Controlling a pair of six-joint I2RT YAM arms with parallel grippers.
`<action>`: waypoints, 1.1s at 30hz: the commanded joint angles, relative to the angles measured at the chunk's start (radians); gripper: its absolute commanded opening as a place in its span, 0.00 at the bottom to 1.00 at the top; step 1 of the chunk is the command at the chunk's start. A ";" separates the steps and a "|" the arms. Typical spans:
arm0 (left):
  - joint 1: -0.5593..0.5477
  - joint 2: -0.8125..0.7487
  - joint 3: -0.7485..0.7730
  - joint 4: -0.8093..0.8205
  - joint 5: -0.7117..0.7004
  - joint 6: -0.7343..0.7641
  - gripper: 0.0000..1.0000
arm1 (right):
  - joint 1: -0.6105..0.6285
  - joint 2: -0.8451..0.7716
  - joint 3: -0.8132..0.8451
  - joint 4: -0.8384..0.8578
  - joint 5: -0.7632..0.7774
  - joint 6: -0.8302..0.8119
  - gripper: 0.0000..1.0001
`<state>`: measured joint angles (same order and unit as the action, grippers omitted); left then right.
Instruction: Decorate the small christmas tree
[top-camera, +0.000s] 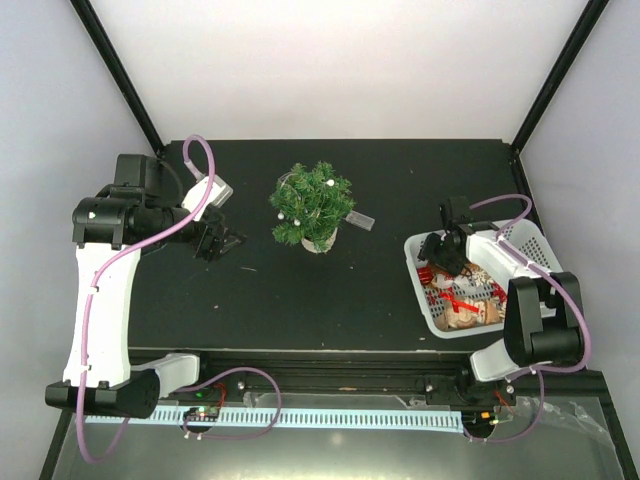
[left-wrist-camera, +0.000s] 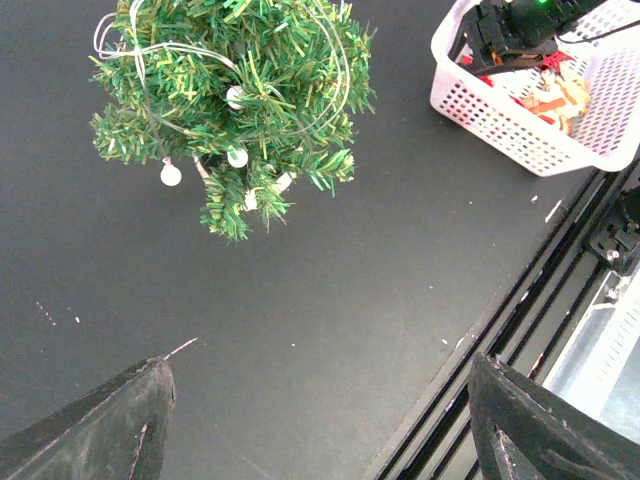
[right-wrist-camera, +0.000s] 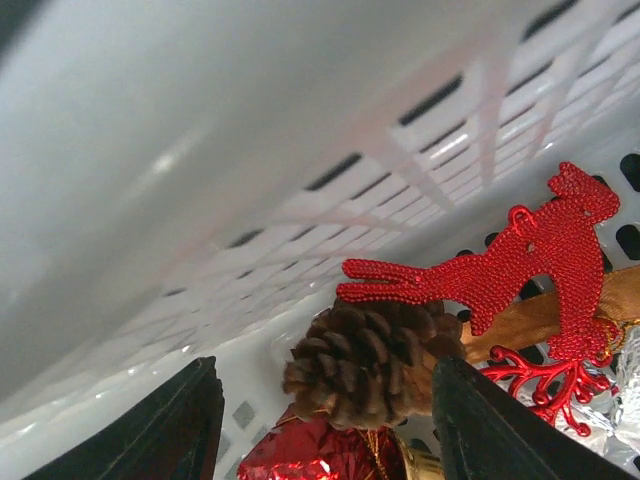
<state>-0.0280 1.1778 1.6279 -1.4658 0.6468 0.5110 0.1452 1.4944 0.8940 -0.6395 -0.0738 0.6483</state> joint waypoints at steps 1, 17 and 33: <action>-0.004 -0.010 0.008 -0.017 0.003 -0.005 0.81 | -0.006 0.009 -0.013 0.033 0.002 -0.006 0.58; -0.004 0.028 0.030 -0.006 0.027 -0.006 0.81 | -0.007 0.022 -0.027 0.037 0.019 -0.020 0.49; -0.003 0.044 0.044 0.008 0.036 -0.006 0.81 | -0.008 -0.020 -0.075 0.032 0.026 -0.018 0.26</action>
<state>-0.0280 1.2194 1.6341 -1.4631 0.6594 0.5114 0.1432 1.4872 0.8387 -0.5968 -0.0540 0.6334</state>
